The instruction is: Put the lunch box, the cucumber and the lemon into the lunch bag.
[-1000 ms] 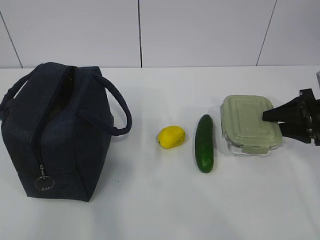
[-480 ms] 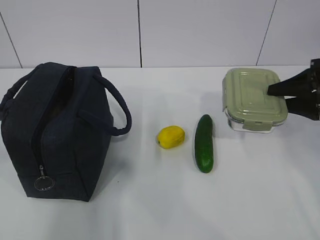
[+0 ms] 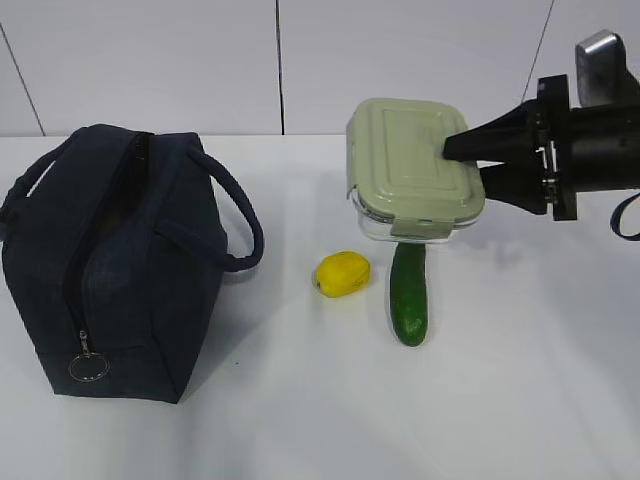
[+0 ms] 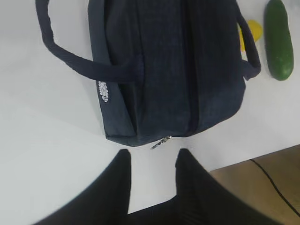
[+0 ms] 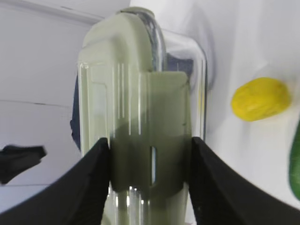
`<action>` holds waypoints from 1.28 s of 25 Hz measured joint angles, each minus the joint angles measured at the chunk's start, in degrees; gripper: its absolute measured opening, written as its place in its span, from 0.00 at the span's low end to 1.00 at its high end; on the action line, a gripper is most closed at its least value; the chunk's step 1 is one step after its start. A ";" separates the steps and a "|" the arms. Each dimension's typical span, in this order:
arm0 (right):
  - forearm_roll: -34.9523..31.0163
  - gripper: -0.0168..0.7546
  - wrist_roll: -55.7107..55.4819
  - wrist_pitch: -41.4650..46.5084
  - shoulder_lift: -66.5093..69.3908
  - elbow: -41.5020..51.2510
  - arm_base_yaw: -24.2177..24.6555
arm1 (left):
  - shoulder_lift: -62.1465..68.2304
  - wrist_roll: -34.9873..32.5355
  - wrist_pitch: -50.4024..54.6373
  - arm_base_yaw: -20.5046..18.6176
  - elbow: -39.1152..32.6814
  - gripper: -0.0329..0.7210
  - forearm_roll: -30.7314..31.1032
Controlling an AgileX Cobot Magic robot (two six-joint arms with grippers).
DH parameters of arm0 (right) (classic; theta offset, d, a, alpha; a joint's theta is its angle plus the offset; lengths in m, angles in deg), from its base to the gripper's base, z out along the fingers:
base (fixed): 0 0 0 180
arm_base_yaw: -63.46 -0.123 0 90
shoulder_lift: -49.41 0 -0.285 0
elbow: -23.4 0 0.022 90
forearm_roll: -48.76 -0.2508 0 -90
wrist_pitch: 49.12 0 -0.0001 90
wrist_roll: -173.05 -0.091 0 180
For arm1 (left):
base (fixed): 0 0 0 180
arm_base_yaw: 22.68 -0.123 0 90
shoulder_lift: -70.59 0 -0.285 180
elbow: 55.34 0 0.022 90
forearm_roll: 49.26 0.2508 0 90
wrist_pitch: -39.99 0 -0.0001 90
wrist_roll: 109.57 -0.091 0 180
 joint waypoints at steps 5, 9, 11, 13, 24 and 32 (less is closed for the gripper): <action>-1.54 0.52 0.00 0.00 0.00 -1.97 -4.00 | 10.16 -2.81 0.65 0.00 5.38 0.36 -2.20; -2.96 0.52 0.00 0.14 -0.13 -3.70 -6.17 | 16.45 -4.19 0.65 0.00 8.87 0.38 -3.42; -3.97 0.52 0.00 0.14 -0.13 -3.92 -7.12 | 19.57 -4.54 0.65 0.00 10.30 0.38 -3.78; -4.80 0.52 -0.08 0.14 -0.13 -3.92 -7.94 | 22.20 -5.37 0.65 0.00 11.56 0.39 -4.42; -9.14 0.52 -0.08 0.16 -0.13 -3.92 -10.49 | 31.99 -12.32 0.29 1.69 12.81 0.27 -9.65; -11.81 0.52 -0.22 0.16 -0.13 -3.92 -12.54 | 32.11 -15.19 1.92 5.38 14.43 0.05 -14.13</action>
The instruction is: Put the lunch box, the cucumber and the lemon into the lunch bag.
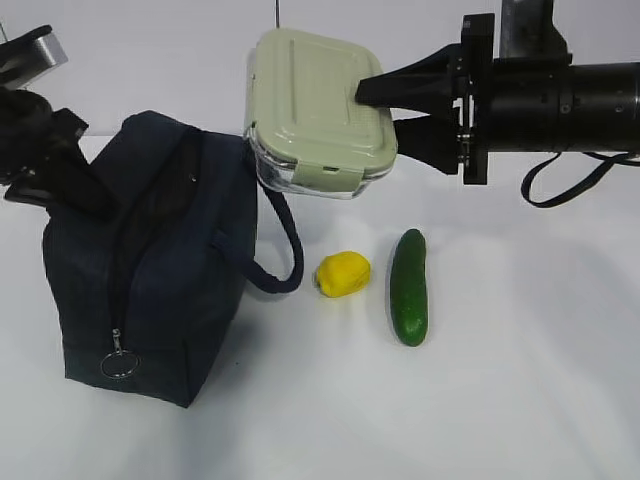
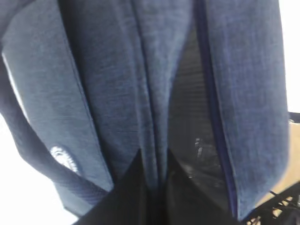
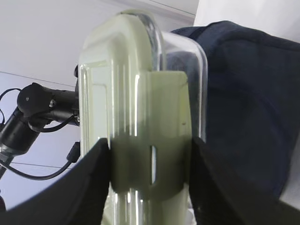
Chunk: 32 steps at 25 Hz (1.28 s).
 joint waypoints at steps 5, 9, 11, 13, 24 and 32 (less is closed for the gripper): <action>-0.68 0.52 0.00 0.00 0.00 -0.11 -0.40 | 0.09 -0.23 0.74 2.96 2.63 0.05 -2.17; -0.91 0.52 -0.17 0.00 0.00 -0.99 -1.17 | 0.09 -0.23 -2.74 6.71 3.09 0.05 -3.01; -1.05 0.52 -0.30 0.00 0.00 -1.10 -1.82 | 0.09 -0.23 -4.72 8.14 3.09 0.05 -3.65; -1.05 0.52 -0.67 0.00 0.00 -1.10 -2.04 | 0.09 -0.23 -6.00 9.27 3.09 0.05 -4.86; 0.19 0.52 -0.89 -6.91 0.00 -1.10 -2.23 | 0.12 -0.62 -6.64 9.92 3.09 0.05 -9.34; 5.28 0.52 -1.12 -16.54 0.00 -1.10 -2.32 | 0.12 -3.44 -6.64 9.92 3.09 0.05 -13.91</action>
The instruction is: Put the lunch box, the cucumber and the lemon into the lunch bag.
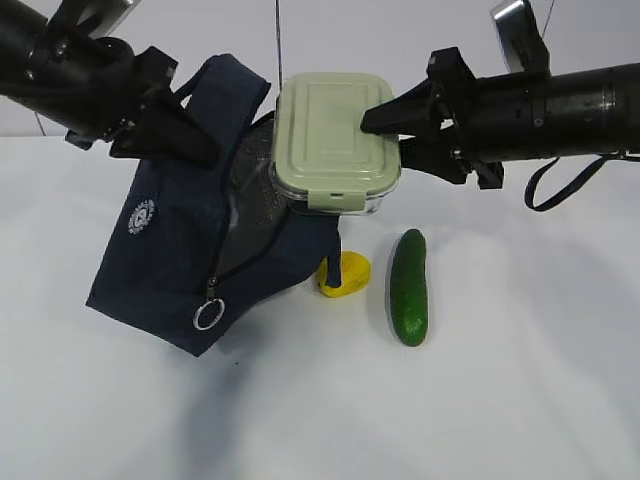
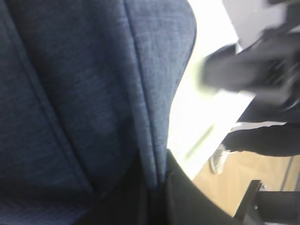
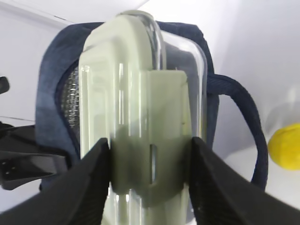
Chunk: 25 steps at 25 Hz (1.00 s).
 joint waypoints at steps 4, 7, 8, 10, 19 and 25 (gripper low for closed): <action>0.38 0.52 0.00 -1.16 0.00 0.00 -0.84 | 0.00 -2.36 -0.26 0.00 0.00 0.05 -2.91; -0.05 0.52 0.00 -1.05 1.40 -0.27 -3.02 | 0.22 -4.10 -0.36 0.00 0.00 0.05 -5.89; -0.09 0.52 0.00 -1.05 2.13 -0.41 -3.85 | 0.48 -4.70 -0.36 0.00 0.00 0.05 -6.77; -0.64 0.52 0.00 -1.05 3.49 -0.79 -5.81 | 0.99 -5.13 -0.36 0.00 0.00 0.05 -7.84; -5.27 0.52 0.23 -1.19 9.98 -5.86 -10.56 | 1.98 -7.87 -0.42 0.00 0.00 0.05 -13.78; -7.33 0.52 0.76 -1.77 13.31 -9.14 -11.18 | 2.02 -8.23 -1.58 0.00 0.00 0.05 -14.68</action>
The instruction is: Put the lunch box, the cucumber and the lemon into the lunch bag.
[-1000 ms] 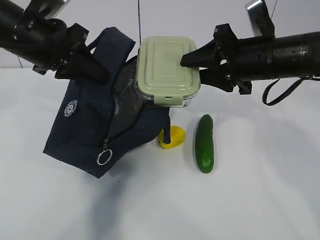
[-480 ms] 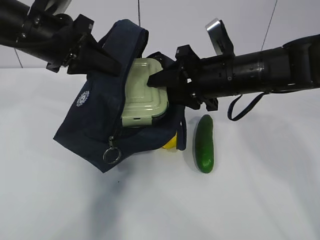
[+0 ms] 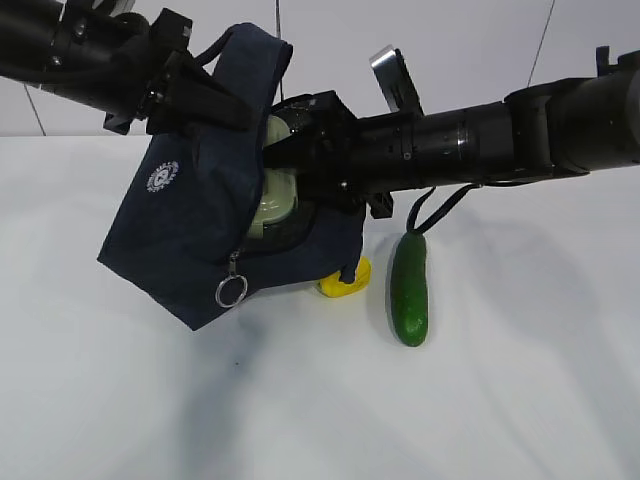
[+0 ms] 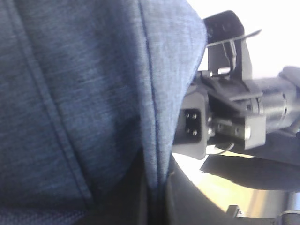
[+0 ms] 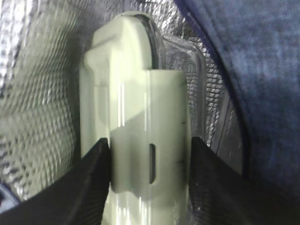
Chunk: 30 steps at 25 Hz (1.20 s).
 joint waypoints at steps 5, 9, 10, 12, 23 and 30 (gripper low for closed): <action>-0.49 0.52 0.74 -2.12 0.28 -0.60 0.00 | 1.85 -0.09 -0.39 0.00 0.12 0.05 -0.78; -0.46 0.52 0.74 -2.12 2.37 -0.60 0.00 | 4.57 -0.21 -0.18 0.00 0.12 0.05 -2.08; -0.46 0.52 0.74 -2.12 2.89 -0.60 0.00 | 5.12 -0.21 -0.20 0.00 0.12 0.05 -2.18; -0.51 0.52 0.88 -2.12 3.64 -0.60 0.00 | 5.78 -0.29 -0.20 0.00 0.12 0.05 -2.15; -0.75 0.52 1.44 -2.11 8.33 -3.61 -0.22 | 9.17 -1.02 0.38 0.00 0.23 0.05 -3.10; -0.94 0.52 1.58 -2.11 8.78 -3.61 -0.42 | 9.22 -1.33 0.60 0.00 0.23 0.05 -3.40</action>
